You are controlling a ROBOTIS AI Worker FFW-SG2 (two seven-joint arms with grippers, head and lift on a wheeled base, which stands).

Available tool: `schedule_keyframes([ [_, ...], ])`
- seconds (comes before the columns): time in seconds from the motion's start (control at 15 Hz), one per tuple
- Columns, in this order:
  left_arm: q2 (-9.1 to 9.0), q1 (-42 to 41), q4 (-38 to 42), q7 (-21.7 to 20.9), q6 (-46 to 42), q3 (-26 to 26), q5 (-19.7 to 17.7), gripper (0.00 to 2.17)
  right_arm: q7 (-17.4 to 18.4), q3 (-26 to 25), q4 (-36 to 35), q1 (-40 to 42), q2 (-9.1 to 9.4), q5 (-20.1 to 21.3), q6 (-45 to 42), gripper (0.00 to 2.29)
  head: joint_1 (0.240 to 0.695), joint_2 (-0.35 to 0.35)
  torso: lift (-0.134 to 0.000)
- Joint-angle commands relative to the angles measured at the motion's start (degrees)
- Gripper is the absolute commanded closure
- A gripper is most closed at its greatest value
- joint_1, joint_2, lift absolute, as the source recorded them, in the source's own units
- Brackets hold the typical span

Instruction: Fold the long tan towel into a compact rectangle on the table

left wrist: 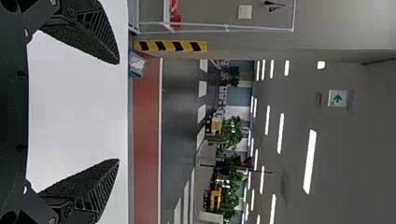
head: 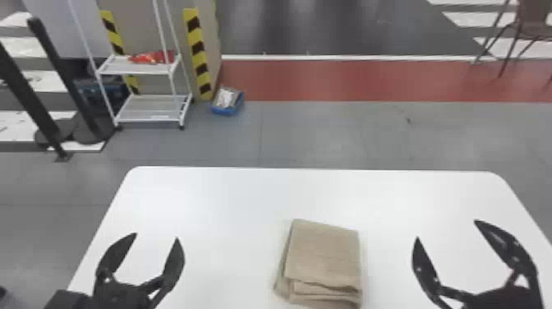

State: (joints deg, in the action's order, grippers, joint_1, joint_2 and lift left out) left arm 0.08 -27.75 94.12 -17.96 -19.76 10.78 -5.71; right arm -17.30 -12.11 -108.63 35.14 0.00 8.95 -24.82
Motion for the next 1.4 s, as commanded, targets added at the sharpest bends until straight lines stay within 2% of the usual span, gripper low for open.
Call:
schedule_keyframes([
  [0.0,-0.23,-0.8,0.1,0.2,-1.7,-0.2,1.2,0.14,0.0,-0.2,2.0,-0.4,0.05,-1.7,-1.6,0.06,0.695,0.034,0.000],
  [0.13,-0.23,-1.0,0.1,0.4,-1.7,-0.6,1.5,0.14,0.2,0.2,2.0,-0.9,0.05,-1.9,1.2,0.06,0.695,0.027,0.000],
  [0.27,-0.23,-1.8,0.8,0.4,-1.7,-1.3,1.7,0.14,0.5,0.4,1.7,-1.4,0.05,-3.9,6.7,0.07,0.695,0.021,0.000],
  [0.47,-0.23,-2.5,1.5,0.7,-1.7,-1.4,2.4,0.14,0.8,1.4,1.6,-1.4,0.05,-4.0,7.2,0.08,0.695,-0.003,0.000],
  [1.33,-0.23,-4.3,3.6,0.4,-1.5,-0.9,2.4,0.14,2.5,3.9,0.9,-1.4,0.05,-3.1,12.3,0.08,0.695,0.021,0.000],
])
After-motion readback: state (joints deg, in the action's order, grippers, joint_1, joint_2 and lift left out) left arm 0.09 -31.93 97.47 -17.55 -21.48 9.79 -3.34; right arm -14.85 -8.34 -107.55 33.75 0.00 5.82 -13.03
